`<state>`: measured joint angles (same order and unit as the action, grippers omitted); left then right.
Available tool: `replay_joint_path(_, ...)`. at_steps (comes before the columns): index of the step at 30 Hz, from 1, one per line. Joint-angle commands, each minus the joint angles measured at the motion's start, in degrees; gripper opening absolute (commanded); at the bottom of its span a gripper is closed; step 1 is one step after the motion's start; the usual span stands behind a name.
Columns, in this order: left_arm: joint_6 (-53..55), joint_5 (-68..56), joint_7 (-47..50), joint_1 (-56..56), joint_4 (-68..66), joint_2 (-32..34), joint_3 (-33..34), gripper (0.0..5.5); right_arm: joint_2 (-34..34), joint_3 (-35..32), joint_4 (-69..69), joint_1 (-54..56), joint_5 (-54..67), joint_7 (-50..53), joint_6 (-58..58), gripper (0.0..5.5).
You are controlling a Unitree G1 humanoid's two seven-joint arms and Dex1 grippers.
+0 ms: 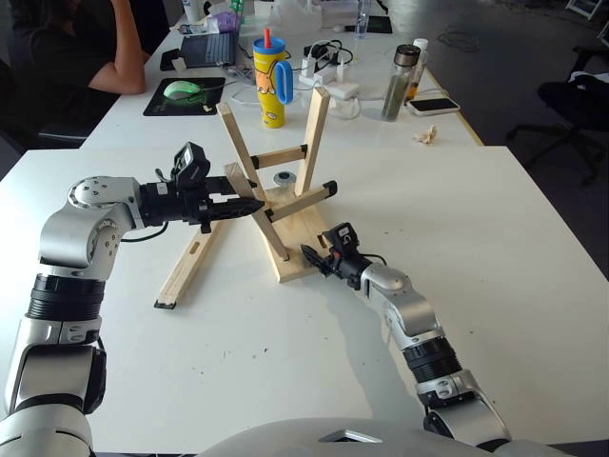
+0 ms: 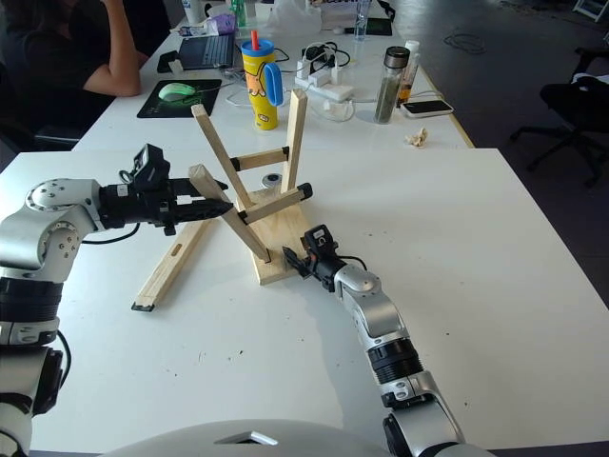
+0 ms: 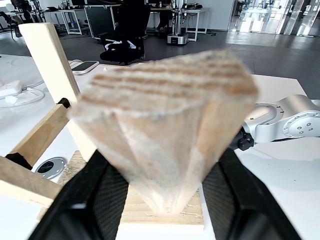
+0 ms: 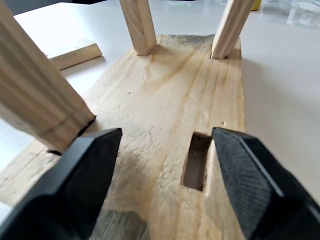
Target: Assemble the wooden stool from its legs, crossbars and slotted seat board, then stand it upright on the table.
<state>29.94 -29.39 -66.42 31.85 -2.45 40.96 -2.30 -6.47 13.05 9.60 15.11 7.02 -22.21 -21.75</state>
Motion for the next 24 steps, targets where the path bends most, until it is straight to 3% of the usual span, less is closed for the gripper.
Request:
replay_joint_path(1,-0.2,4.5,0.9,-4.9,-0.2,0.1,-4.1,2.02,-0.6,2.5,2.8,-3.5,-1.5,-1.4,-3.8,3.33)
replay_joint_path(8,-1.7,5.3,4.0,-12.4,2.5,-1.8,-7.6,2.02,-1.8,4.6,3.0,-3.7,-3.8,-2.0,-2.9,3.33)
replay_joint_path(14,1.7,1.9,6.0,-8.4,-0.2,-5.1,-7.7,2.02,-1.6,4.7,3.1,-4.1,-3.3,-2.1,-3.9,3.33)
replay_joint_path(21,1.2,6.7,2.9,-7.3,-8.2,-4.8,-13.0,2.02,-1.3,2.0,2.9,-4.2,-1.9,-1.5,-3.7,3.31)
replay_joint_path(24,-0.9,8.8,2.6,-10.1,-8.0,-4.2,-15.5,2.02,0.0,-3.1,2.4,-3.8,1.3,0.0,-3.4,3.31)
